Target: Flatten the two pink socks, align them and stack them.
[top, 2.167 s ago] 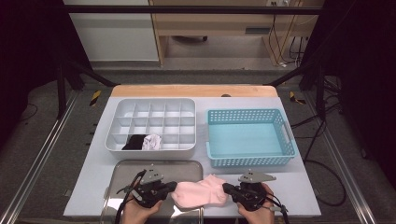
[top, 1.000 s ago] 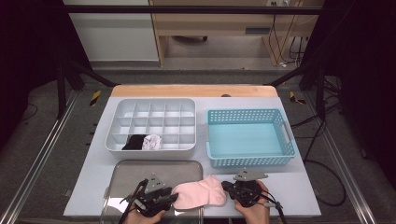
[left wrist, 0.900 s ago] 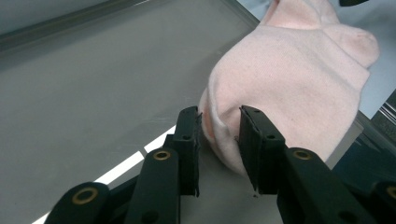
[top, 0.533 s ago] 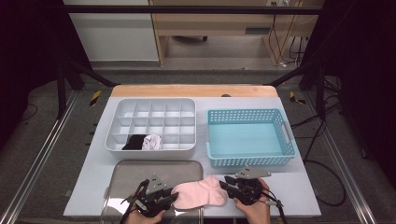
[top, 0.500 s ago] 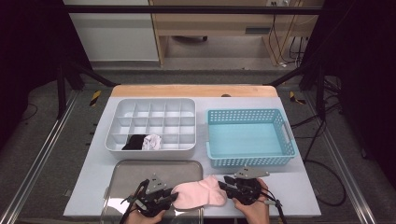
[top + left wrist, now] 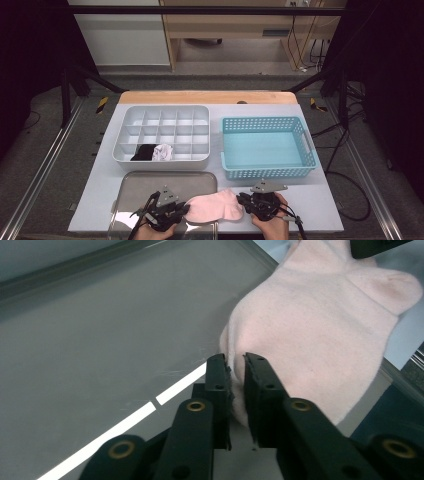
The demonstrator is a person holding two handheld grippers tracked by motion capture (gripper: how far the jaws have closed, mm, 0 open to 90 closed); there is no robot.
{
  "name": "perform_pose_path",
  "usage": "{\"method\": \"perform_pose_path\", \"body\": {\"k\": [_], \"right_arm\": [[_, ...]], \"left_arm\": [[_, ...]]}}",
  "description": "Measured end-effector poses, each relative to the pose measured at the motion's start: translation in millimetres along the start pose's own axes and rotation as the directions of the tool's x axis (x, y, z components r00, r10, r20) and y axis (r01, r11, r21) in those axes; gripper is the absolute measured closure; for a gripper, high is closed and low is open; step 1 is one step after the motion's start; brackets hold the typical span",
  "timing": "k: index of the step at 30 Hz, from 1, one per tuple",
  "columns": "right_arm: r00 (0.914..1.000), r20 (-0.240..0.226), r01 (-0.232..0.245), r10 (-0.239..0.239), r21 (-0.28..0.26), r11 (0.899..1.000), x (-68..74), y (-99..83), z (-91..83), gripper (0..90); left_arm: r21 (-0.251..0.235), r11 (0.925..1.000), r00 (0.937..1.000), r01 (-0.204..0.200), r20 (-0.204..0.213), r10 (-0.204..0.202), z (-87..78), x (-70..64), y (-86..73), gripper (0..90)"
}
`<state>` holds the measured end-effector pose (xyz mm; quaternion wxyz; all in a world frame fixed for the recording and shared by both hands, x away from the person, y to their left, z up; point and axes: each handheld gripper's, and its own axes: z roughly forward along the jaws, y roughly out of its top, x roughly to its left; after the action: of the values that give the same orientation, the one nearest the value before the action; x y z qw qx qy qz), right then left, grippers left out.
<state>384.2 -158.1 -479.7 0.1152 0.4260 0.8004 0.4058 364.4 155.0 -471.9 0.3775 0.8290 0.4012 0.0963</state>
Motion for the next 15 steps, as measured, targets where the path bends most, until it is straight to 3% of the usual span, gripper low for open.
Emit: {"method": "perform_pose_path", "body": {"k": [4, 9, 15], "right_arm": [[0.9998, 0.013, -0.012, 0.013, -0.043, 0.999, -4.3, -2.9, -8.9, 66.1], [0.9994, -0.006, -0.033, 0.033, -0.014, 0.999, -7.3, -9.6, -2.4, 62.1], [0.9989, -0.031, -0.034, 0.034, 0.016, 0.999, 0.9, -9.3, -1.1, 79.7]], "left_arm": [[-0.02, 0.9998, 0.9999, 0.01, 0.002, -0.01, -4.0, 2.5, -0.4, 68.9], [-0.003, 1.0, 0.9999, 0.008, 0.011, -0.008, -1.7, 1.6, -1.7, 70.0], [0.006, 0.9999, 0.9997, 0.012, 0.023, -0.012, 1.2, 0.4, -0.9, 79.7]]}}
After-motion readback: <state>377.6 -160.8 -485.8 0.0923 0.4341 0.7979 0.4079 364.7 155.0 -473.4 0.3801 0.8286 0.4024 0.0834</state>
